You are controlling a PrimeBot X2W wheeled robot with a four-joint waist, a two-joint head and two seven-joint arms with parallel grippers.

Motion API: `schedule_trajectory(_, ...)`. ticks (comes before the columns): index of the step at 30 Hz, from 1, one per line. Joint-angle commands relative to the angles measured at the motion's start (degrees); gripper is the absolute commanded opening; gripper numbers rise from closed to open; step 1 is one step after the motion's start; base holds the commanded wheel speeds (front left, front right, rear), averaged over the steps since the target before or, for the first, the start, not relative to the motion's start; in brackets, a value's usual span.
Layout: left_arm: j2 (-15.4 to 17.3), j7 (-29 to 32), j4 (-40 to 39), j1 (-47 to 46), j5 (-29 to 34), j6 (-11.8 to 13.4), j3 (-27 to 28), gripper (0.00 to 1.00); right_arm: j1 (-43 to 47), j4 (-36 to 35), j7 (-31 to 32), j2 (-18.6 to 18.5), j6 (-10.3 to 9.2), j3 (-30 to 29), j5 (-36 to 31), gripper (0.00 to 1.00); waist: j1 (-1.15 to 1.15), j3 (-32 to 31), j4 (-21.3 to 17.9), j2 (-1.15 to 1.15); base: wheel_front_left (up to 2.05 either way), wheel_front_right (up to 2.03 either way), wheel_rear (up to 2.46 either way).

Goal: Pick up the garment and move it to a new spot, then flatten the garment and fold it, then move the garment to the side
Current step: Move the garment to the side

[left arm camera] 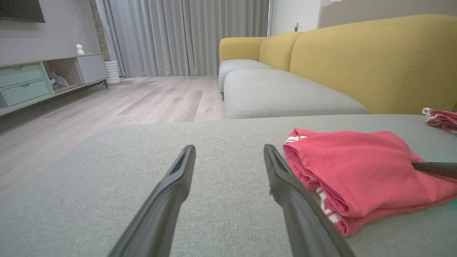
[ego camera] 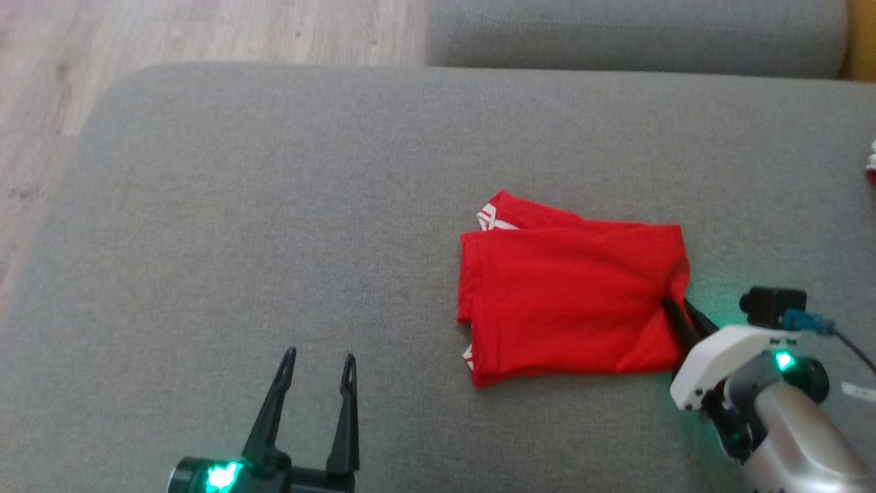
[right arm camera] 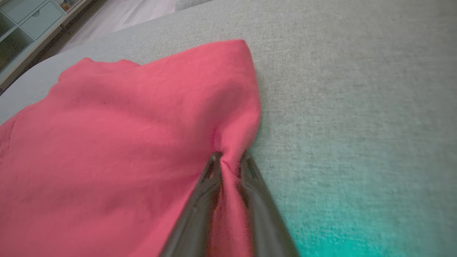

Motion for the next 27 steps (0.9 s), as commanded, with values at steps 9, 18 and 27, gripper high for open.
schedule_trajectory(9,-0.67,-0.3,-2.09,-5.44,-2.19,1.08,0.83,1.0,-8.75,-3.65,-3.47,-9.92,-0.04,3.3,0.35,0.0,0.0,5.88,-4.71,0.0,0.0,0.0,0.0)
schedule_trajectory(18,-0.67,-0.3,-2.31,-10.79,-2.29,0.29,-0.57,1.0,-15.54,-10.49,-0.64,-22.13,-0.04,-2.42,-1.9,0.0,0.0,12.26,-9.57,0.0,0.0,0.0,0.0)
schedule_trajectory(27,-0.67,-0.3,-2.85,-14.81,-2.64,0.73,-1.48,1.0,-13.59,-17.49,5.56,-32.45,-0.04,-16.73,-4.56,0.0,0.0,16.62,-10.14,0.0,0.0,0.0,0.0)
